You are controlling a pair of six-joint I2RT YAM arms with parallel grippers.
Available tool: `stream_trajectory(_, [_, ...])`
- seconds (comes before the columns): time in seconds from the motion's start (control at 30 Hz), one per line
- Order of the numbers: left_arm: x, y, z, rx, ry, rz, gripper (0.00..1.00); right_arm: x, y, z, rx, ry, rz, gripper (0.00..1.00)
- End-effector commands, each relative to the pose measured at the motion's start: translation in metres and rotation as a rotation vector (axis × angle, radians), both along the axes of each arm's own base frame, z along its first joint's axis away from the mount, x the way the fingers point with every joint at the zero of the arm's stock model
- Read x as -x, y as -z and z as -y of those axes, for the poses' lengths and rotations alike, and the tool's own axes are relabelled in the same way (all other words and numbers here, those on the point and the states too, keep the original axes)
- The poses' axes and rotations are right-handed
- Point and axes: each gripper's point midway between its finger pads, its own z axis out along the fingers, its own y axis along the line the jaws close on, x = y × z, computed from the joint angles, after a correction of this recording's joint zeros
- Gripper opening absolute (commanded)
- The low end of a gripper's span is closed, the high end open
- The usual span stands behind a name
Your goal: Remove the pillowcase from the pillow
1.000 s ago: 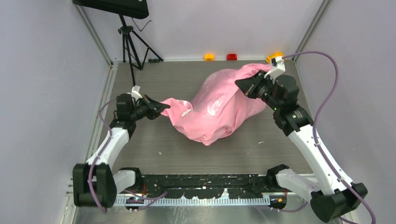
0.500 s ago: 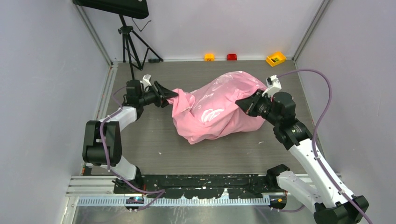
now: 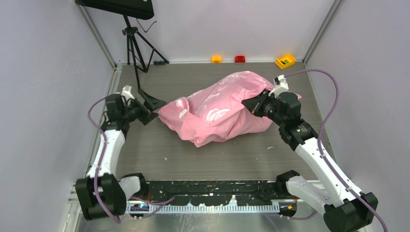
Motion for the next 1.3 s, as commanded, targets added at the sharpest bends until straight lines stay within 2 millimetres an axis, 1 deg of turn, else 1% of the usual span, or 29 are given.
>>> stream_trajectory(0.0, [0.027, 0.018, -0.036, 0.011, -0.178, -0.132, 1.00, -0.009, -0.032, 0.004, -0.055, 0.044, 0.115, 0.00])
stream_trajectory(0.03, [0.027, 0.015, -0.032, 0.073, -0.171, -0.114, 1.00, -0.009, -0.034, 0.006, -0.057, 0.055, 0.122, 0.00])
stream_trajectory(0.1, [0.029, 0.009, -0.019, 0.206, -0.114, -0.092, 0.99, -0.008, -0.036, 0.011, -0.063, 0.080, 0.136, 0.00])
stream_trajectory(0.13, [0.030, 0.009, -0.014, 0.257, -0.099, -0.099, 0.96, -0.008, -0.037, 0.013, -0.065, 0.090, 0.142, 0.00])
stream_trajectory(0.17, [0.033, 0.015, -0.011, 0.294, -0.092, -0.133, 0.89, -0.007, -0.039, 0.014, -0.067, 0.098, 0.148, 0.00])
stream_trajectory(0.2, [0.038, 0.024, -0.009, 0.309, -0.091, -0.173, 0.86, -0.007, -0.040, 0.016, -0.068, 0.107, 0.153, 0.00])
stream_trajectory(0.23, [0.043, 0.033, -0.008, 0.311, -0.097, -0.209, 0.86, -0.006, -0.042, 0.017, -0.070, 0.110, 0.158, 0.01])
stream_trajectory(0.3, [0.051, 0.044, -0.002, 0.297, -0.092, -0.234, 0.87, -0.007, -0.044, 0.019, -0.066, 0.119, 0.168, 0.01])
stream_trajectory(0.47, [0.079, 0.057, 0.014, 0.217, -0.092, -0.262, 0.85, -0.011, -0.053, 0.020, -0.051, 0.130, 0.191, 0.01])
stream_trajectory(0.57, [0.092, 0.068, 0.022, 0.217, -0.112, -0.289, 0.81, -0.014, -0.055, 0.020, -0.045, 0.131, 0.196, 0.01])
stream_trajectory(0.6, [0.095, 0.071, 0.024, 0.221, -0.117, -0.292, 0.78, -0.014, -0.056, 0.020, -0.044, 0.130, 0.197, 0.01])
stream_trajectory(0.63, [0.098, 0.072, 0.026, 0.225, -0.118, -0.291, 0.70, -0.015, -0.055, 0.019, -0.045, 0.128, 0.195, 0.01])
stream_trajectory(0.7, [0.104, 0.078, 0.028, 0.225, -0.118, -0.289, 0.52, -0.014, -0.055, 0.018, -0.051, 0.122, 0.194, 0.01])
stream_trajectory(0.77, [0.118, 0.091, 0.037, 0.220, -0.082, -0.332, 0.38, -0.014, -0.054, 0.017, -0.058, 0.118, 0.190, 0.01])
stream_trajectory(0.83, [0.129, 0.104, 0.039, 0.218, -0.070, -0.371, 0.22, -0.013, -0.055, 0.016, -0.061, 0.114, 0.190, 0.01])
stream_trajectory(0.93, [0.140, 0.119, 0.041, 0.222, -0.069, -0.416, 0.13, -0.012, -0.053, 0.018, -0.064, 0.123, 0.188, 0.01])
stream_trajectory(1.03, [0.141, 0.129, 0.044, 0.237, -0.112, -0.450, 0.12, -0.010, -0.054, 0.018, -0.073, 0.119, 0.203, 0.01])
stream_trajectory(1.1, [0.134, 0.127, 0.047, 0.269, -0.142, -0.426, 0.12, -0.010, -0.054, 0.018, -0.081, 0.123, 0.203, 0.01])
stream_trajectory(1.13, [0.131, 0.124, 0.050, 0.280, -0.146, -0.405, 0.13, -0.010, -0.054, 0.018, -0.081, 0.123, 0.203, 0.01])
stream_trajectory(1.23, [0.119, 0.113, 0.052, 0.283, -0.171, -0.339, 0.24, -0.009, -0.054, 0.017, -0.076, 0.116, 0.194, 0.01])
stream_trajectory(1.27, [0.116, 0.109, 0.054, 0.283, -0.171, -0.326, 0.30, -0.008, -0.055, 0.017, -0.075, 0.114, 0.193, 0.01])
